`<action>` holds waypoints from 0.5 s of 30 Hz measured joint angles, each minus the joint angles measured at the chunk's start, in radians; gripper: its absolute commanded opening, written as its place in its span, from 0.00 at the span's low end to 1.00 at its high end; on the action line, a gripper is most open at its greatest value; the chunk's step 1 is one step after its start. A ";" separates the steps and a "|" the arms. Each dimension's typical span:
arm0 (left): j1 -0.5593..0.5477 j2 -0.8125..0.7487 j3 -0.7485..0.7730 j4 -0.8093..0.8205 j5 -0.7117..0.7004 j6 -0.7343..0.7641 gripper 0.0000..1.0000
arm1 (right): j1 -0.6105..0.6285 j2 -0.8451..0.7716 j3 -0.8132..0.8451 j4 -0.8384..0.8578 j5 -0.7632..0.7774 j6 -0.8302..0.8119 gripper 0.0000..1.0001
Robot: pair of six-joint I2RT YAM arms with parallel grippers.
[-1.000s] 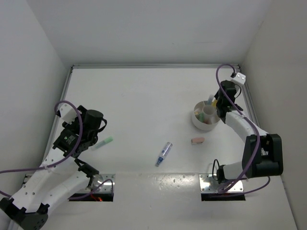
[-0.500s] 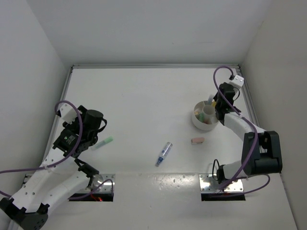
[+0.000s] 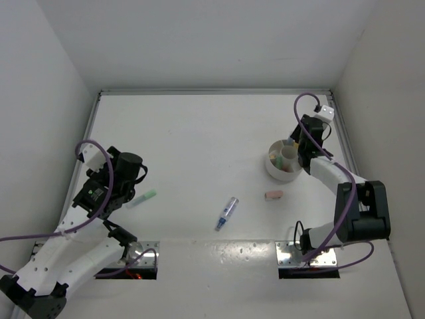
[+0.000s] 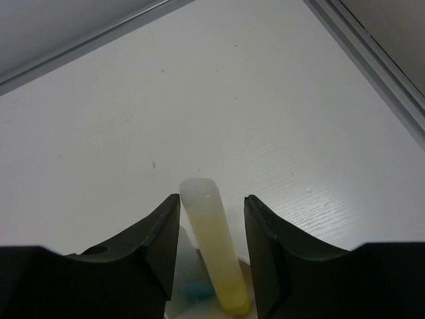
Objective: Sort the stationery into containers
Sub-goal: Place the pen in the storage box.
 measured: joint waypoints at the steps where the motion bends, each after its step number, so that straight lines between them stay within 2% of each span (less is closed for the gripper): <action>1: 0.000 0.000 0.000 0.000 0.000 0.000 0.61 | 0.000 0.000 0.000 0.000 -0.002 -0.002 0.46; 5: 0.000 0.000 0.000 0.000 0.002 0.003 0.61 | 0.000 -0.002 -0.003 -0.001 -0.004 -0.001 0.49; 10: 0.000 0.000 0.000 0.000 0.003 0.003 0.61 | 0.000 -0.033 -0.013 -0.008 -0.004 -0.003 0.58; 15: 0.000 0.009 0.000 0.000 0.020 0.000 0.59 | 0.000 -0.174 -0.018 -0.009 0.003 -0.038 0.69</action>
